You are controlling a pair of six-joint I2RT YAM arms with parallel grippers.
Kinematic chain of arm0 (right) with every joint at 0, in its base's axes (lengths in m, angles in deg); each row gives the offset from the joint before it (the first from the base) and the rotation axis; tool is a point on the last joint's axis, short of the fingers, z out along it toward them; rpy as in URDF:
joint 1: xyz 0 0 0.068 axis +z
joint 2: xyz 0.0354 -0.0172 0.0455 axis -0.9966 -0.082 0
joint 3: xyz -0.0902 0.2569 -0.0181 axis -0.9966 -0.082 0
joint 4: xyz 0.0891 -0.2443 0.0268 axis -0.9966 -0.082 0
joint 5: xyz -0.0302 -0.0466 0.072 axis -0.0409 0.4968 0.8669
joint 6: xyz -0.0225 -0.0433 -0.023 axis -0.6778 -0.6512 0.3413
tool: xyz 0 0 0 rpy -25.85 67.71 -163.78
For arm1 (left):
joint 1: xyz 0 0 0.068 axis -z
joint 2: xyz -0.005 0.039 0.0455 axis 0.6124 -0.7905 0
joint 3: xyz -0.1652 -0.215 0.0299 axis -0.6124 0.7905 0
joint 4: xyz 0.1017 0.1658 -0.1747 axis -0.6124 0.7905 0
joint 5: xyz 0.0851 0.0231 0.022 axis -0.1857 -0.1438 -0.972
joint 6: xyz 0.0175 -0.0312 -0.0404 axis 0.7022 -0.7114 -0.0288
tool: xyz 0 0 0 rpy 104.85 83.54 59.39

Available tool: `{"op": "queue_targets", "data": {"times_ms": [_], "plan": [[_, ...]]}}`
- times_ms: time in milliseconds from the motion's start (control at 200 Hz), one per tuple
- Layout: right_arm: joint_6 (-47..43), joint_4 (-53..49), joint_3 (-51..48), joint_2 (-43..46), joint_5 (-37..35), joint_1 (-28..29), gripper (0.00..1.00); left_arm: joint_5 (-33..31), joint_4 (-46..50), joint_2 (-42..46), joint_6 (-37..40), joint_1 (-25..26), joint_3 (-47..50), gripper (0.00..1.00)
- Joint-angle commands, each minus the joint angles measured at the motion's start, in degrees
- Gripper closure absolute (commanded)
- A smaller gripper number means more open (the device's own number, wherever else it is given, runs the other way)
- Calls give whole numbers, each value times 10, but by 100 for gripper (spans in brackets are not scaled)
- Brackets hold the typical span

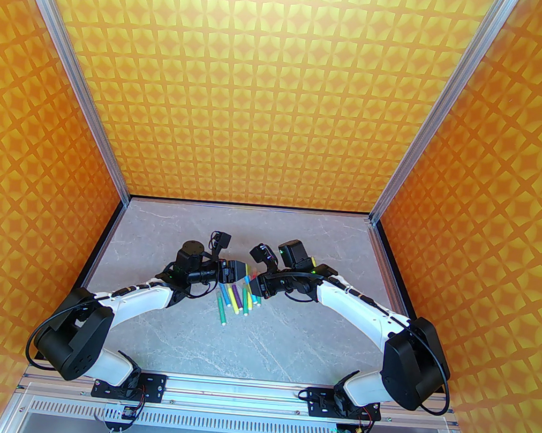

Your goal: Open the pen caps

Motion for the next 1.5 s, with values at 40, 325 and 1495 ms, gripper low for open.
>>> {"op": "queue_targets", "data": {"times_ms": [40,325,1495], "plan": [[6,19,-4,17,14,-1,100,14,-20,-12,-6,5,-14,57],[5,21,-8,23,13,-1,100,14,-39,-13,-15,6,-12,78],[26,99,-93,56,39,-1,100,18,-97,-9,-50,3,-11,100]]}}
